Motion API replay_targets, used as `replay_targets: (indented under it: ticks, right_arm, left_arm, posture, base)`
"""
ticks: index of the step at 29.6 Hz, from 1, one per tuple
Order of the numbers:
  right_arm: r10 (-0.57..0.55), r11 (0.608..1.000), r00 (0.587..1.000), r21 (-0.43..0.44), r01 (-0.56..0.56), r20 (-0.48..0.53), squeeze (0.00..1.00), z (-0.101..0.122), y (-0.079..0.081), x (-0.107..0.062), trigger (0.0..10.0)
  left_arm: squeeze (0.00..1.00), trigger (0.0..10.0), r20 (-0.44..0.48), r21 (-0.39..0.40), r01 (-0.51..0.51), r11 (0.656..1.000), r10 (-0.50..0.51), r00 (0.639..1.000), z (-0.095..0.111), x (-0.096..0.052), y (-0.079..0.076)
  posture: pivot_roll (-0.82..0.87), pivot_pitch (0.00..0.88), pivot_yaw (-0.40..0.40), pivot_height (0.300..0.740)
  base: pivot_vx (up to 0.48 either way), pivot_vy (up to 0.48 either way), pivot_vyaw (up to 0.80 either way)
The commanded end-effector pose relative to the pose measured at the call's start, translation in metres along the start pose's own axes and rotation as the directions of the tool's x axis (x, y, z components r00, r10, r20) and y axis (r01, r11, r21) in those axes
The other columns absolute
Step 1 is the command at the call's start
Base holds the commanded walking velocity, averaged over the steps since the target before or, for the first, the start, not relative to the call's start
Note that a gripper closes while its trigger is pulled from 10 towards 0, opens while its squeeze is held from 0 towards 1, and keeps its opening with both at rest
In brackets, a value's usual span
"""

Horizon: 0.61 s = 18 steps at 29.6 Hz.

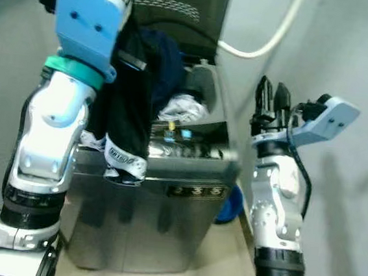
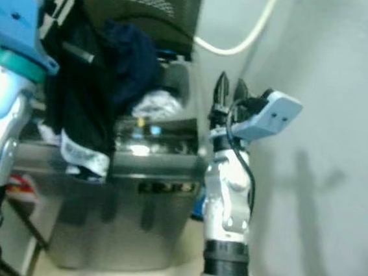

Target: Clothes washing

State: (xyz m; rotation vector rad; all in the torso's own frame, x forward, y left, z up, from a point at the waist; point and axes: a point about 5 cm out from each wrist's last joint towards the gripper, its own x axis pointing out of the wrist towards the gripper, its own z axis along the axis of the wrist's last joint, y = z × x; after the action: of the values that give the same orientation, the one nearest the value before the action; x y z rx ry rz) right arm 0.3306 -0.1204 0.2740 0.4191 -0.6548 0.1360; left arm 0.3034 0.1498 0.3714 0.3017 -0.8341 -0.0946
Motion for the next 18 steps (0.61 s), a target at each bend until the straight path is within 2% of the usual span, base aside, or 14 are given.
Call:
replay_targets:
  ticks: [1,3,16,18]
  right_arm:
    - [-0.016,1.000,1.000,-0.018,0.016,-0.010,0.00,-0.001,-0.005,-0.003,10.0]
    - [-0.020,0.999,0.999,-0.029,0.019,-0.028,0.00,-0.004,-0.007,-0.004,10.0]
    - [-0.005,1.000,0.999,-0.023,0.004,-0.054,0.00,-0.009,-0.004,-0.005,10.0]
    - [-0.006,1.000,0.998,-0.023,0.004,-0.056,0.00,-0.010,-0.004,-0.005,10.0]
  left_arm:
    - [0.00,10.0,-0.068,-0.057,-0.019,0.998,0.015,0.998,-0.011,-0.007,-0.002]
    - [0.00,10.0,-0.109,-0.099,-0.041,0.994,0.030,0.994,-0.017,-0.013,-0.002]
    - [0.00,10.0,-0.108,-0.071,-0.053,0.996,0.045,0.993,-0.022,-0.013,0.002]
    - [0.00,10.0,-0.115,-0.072,-0.057,0.996,0.049,0.992,-0.023,-0.012,0.003]
  posture:
    - [0.02,0.014,0.028,0.740]
    - [0.02,0.016,0.026,0.740]
    - [0.03,0.025,0.018,0.740]
    - [0.03,0.026,0.021,0.740]
  base:
    - [0.000,0.000,0.00]
    - [0.000,0.480,0.00]
    - [0.000,0.460,0.00]
    - [0.000,0.000,0.00]
